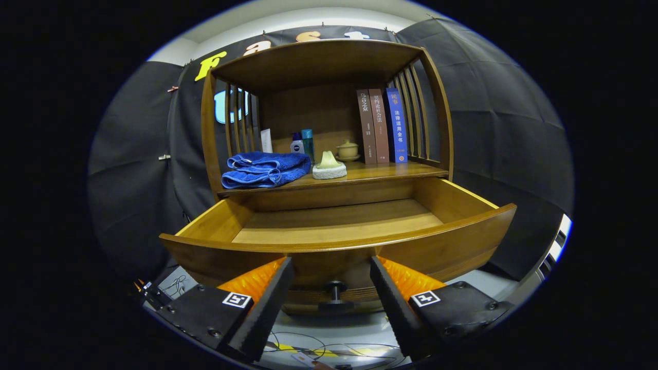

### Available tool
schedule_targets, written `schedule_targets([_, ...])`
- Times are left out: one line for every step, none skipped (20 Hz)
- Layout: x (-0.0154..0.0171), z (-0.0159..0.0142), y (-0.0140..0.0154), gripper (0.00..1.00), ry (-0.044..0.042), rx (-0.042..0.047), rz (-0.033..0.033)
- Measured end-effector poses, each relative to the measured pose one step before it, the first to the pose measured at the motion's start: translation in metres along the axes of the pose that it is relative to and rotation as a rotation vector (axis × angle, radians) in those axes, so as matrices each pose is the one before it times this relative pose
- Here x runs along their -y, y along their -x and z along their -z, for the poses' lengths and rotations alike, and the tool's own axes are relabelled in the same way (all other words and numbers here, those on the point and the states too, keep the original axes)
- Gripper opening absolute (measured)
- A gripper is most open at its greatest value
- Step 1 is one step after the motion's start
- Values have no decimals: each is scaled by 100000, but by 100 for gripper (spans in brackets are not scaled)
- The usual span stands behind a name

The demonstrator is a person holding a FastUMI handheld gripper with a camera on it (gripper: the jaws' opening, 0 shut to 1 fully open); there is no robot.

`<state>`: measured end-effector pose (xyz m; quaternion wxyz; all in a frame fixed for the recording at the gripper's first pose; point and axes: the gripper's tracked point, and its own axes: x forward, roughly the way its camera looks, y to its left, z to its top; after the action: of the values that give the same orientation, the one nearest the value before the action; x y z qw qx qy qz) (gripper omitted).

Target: Pull open the drawer, take out the items inside it, and place them on the countertop above the cabinet.

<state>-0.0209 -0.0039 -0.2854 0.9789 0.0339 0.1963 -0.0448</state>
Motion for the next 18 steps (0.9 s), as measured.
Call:
schedule_targets([-50, -150, -334, 97, -431, -40, -53])
schedule_targets([-42, -59, -378, 98, -97, -167, 14])
schedule_targets([-34, -176, -454, 98, -43, -338, 121])
schedule_targets([-81, -160, -549, 98, -31, -399, 173])
schedule_targets([-90, -270, -559, 98, -233, -223, 218])
schedule_targets([-114, -357, -612, 98, -575, 140, 40])
schedule_targets([-124, -531, -668, 98, -735, 961, 25])
schedule_targets([-175, -449, -766, 99, -360, 969, 162])
schedule_targets([-57, 62, -936, 99, -662, -1581, 1])
schedule_targets([-86, -333, -595, 99, -491, -12, 111])
schedule_targets([-29, -94, -1110, 99, -56, -619, 44])
schedule_targets([68, -293, -1040, 99, -212, -528, -24])
schedule_targets([-14, -244, -789, 99, -188, -437, -159])
schedule_targets([-13, -250, -802, 99, -171, -557, -221])
schedule_targets([28, -217, -853, 99, 84, -474, -179])
schedule_targets([-26, -231, -831, 99, 187, -372, -74])
schedule_targets([23, -238, -780, 99, 208, -269, 16])
schedule_targets([26, -206, -697, 99, -132, -258, -66])
